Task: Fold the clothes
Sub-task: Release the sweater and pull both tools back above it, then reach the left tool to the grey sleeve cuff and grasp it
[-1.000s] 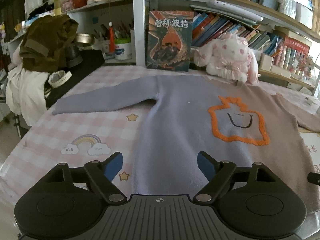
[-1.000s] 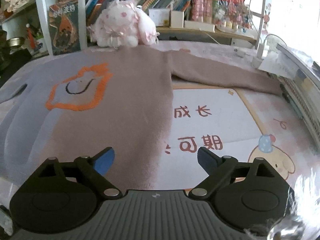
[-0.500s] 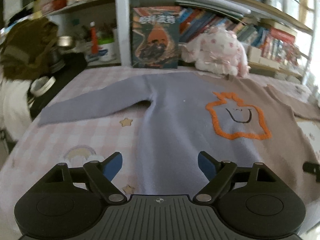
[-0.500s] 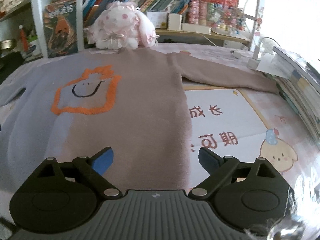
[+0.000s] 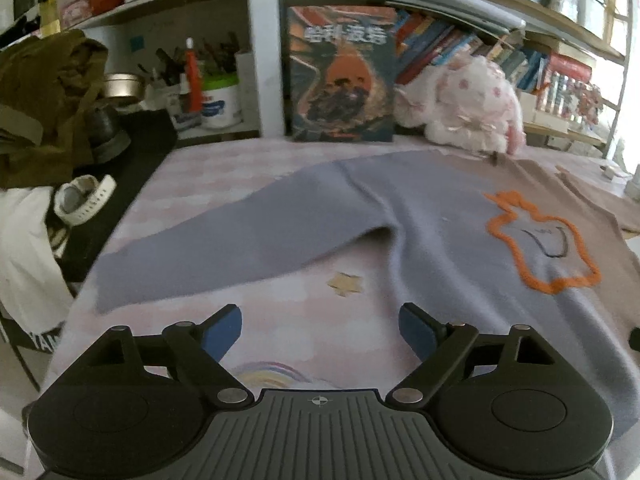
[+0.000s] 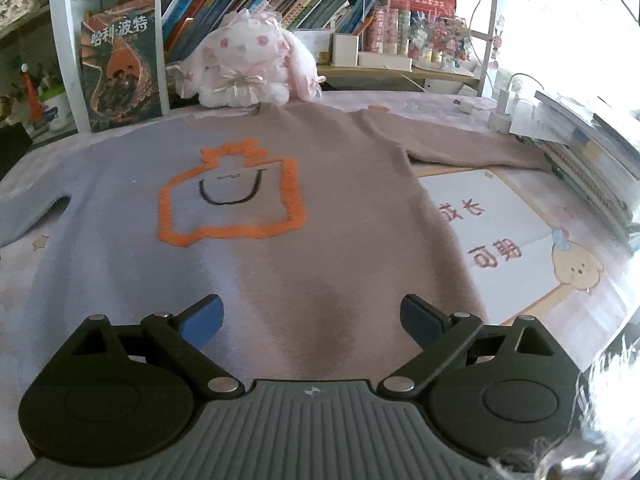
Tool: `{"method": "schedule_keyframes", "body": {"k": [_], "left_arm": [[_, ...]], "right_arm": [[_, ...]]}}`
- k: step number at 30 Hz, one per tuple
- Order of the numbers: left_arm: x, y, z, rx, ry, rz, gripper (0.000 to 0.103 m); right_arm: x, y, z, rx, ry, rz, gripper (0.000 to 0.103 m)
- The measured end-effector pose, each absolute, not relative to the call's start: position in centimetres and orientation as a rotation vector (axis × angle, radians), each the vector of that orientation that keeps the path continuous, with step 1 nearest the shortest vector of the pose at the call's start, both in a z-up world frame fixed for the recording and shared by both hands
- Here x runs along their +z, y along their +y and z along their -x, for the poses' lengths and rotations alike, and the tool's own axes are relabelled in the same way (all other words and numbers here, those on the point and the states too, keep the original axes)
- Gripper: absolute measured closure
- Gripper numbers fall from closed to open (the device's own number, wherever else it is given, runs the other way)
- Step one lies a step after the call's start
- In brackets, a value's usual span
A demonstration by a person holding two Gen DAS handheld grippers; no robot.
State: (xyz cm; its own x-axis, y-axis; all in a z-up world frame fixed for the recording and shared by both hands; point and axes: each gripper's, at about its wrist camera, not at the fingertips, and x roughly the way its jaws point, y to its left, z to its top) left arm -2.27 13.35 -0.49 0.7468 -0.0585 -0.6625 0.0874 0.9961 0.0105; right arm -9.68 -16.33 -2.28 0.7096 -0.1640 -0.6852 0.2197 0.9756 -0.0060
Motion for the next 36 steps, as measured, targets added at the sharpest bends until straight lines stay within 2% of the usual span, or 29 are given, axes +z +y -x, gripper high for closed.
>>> {"method": "schedule_keyframes", "body": {"k": [21, 36], "left_arm": [[-2.9, 25.6, 0.0, 0.119, 0.730, 0.208, 0.015], [-3.1, 28.4, -2.0, 0.191, 0.693, 0.354, 0.020]], "right_arm": [[-1.2, -10.3, 9.9, -0.217, 0.748, 0.003, 0.008], [-1.1, -10.7, 10.7, -0.250, 0.756, -0.013, 0.008]]}}
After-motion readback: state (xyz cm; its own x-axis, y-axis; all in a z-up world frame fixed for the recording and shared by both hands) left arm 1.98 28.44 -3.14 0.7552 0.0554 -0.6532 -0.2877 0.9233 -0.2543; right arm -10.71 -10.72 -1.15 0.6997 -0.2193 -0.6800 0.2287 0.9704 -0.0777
